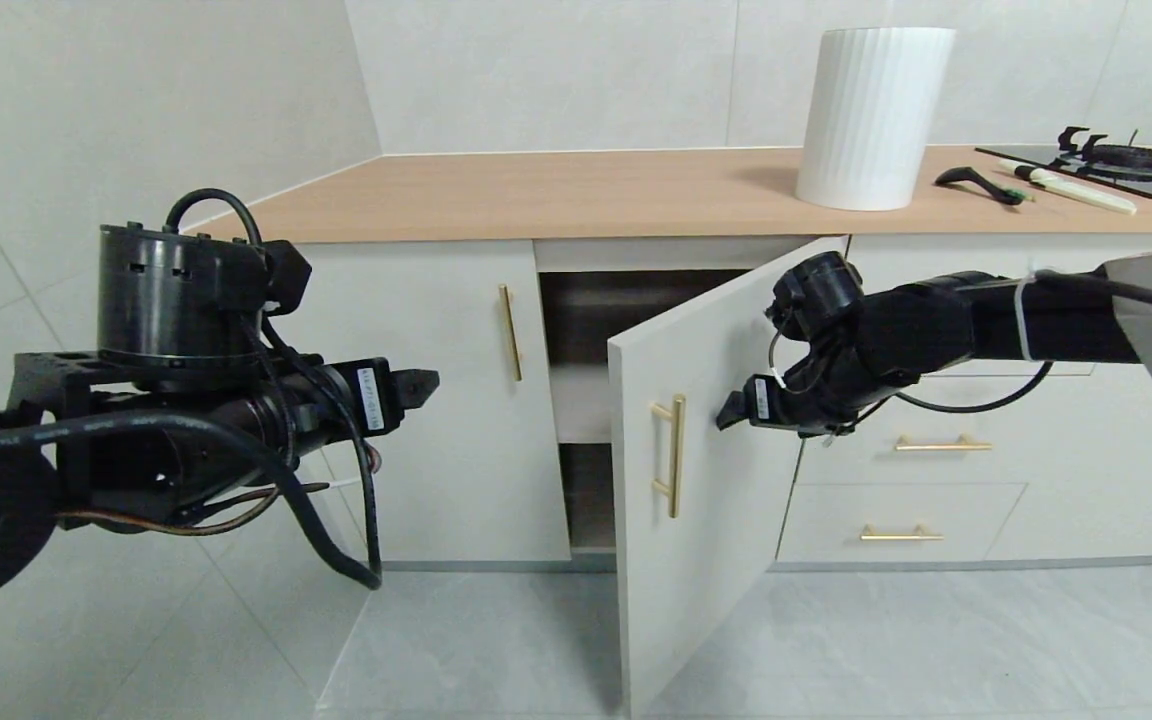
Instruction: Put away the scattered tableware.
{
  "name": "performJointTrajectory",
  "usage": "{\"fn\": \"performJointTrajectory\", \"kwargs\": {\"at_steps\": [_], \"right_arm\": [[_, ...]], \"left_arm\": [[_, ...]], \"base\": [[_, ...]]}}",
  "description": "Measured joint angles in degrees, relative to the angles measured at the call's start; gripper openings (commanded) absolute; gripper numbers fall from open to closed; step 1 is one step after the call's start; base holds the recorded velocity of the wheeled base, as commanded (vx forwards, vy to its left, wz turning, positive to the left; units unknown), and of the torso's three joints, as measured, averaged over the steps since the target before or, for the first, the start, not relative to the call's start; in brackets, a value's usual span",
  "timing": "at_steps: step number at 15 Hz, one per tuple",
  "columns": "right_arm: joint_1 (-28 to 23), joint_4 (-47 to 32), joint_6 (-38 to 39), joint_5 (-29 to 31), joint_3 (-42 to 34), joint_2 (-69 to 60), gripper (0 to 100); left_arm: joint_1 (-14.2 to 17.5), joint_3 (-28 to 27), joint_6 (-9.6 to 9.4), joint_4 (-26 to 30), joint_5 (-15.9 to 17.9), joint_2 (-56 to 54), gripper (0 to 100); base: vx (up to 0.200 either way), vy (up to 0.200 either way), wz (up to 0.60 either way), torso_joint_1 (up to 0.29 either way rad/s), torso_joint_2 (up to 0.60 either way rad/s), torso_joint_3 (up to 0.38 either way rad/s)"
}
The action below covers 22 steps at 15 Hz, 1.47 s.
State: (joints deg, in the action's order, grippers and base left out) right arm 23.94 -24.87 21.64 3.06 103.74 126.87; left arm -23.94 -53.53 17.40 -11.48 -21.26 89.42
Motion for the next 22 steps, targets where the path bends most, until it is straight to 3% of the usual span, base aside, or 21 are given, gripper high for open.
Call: {"fn": "performJointTrajectory", "kwargs": {"at_steps": [7,14,20,22], "right_arm": [[0.7,13.6,5.8,5.7,0.8,6.2,100],[0.7,13.8,5.9,6.1,0.8,7.3,100],[0.6,13.8,5.9,6.2,0.8,7.3,100],[0.7,13.4,6.0,6.0,0.7,7.4,100]], "left_arm": [[-0.1,0.4,-0.16,0.0,0.1,0.0,100],[-1.3,0.6,-0.35,0.2,0.1,1.6,100],[-1.3,0.8,-1.01,0.4,0.0,1.8,100],[-1.3,0.8,-0.87,0.0,-0.2,1.8,100]], "base": [[0.000,0.000,0.00,0.000,0.00,0.000],[0.000,0.000,0.00,0.000,0.00,0.000],[0.200,0.000,0.00,0.002,0.00,0.000],[0.000,0.000,0.00,0.000,0.00,0.000]]}}
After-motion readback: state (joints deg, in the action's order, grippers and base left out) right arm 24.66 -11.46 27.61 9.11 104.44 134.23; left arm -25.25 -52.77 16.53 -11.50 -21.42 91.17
